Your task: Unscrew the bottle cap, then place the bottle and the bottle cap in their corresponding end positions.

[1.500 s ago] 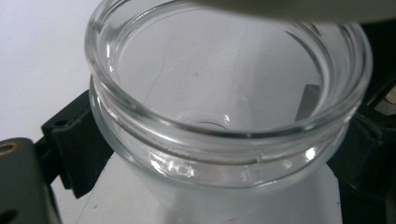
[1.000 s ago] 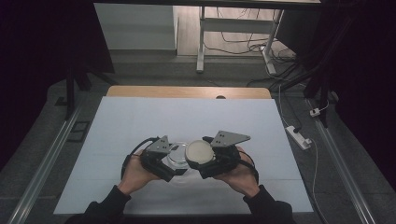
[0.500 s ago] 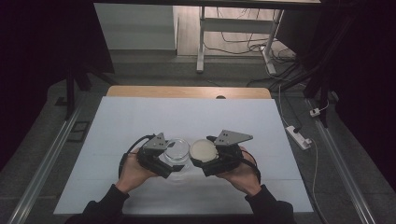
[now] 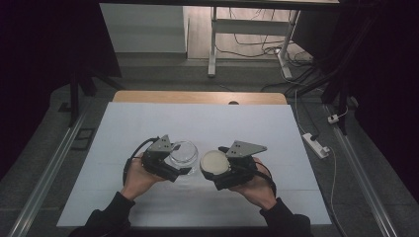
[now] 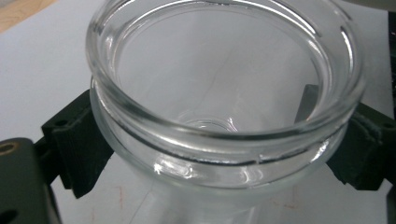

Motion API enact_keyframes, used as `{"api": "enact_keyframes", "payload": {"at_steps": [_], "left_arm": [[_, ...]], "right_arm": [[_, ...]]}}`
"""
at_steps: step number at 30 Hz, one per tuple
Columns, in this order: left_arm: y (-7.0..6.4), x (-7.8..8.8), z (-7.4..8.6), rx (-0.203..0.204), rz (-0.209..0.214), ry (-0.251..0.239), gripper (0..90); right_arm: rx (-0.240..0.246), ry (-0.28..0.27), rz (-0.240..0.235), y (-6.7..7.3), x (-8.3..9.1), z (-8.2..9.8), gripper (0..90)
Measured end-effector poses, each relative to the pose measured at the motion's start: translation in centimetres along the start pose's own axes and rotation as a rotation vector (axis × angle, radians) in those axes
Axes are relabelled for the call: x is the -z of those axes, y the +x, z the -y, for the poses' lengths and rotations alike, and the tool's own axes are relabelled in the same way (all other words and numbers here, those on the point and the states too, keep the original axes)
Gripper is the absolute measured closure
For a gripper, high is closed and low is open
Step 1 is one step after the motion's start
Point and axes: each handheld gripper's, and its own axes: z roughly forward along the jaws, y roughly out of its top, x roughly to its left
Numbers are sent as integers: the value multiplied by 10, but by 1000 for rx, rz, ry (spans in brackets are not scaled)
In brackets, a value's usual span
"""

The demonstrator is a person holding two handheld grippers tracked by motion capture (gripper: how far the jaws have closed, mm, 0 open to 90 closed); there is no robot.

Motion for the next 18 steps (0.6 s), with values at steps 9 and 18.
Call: {"api": "enact_keyframes", "payload": {"at_steps": [9, 18], "left_arm": [[5, -2, -3, 5, -17, 1, 73], [13, -2, -7, 16, -36, -10, 73]], "right_arm": [[10, 6, -15, 5, 0, 4, 77], [17, 13, -31, 11, -1, 9, 77]]}}
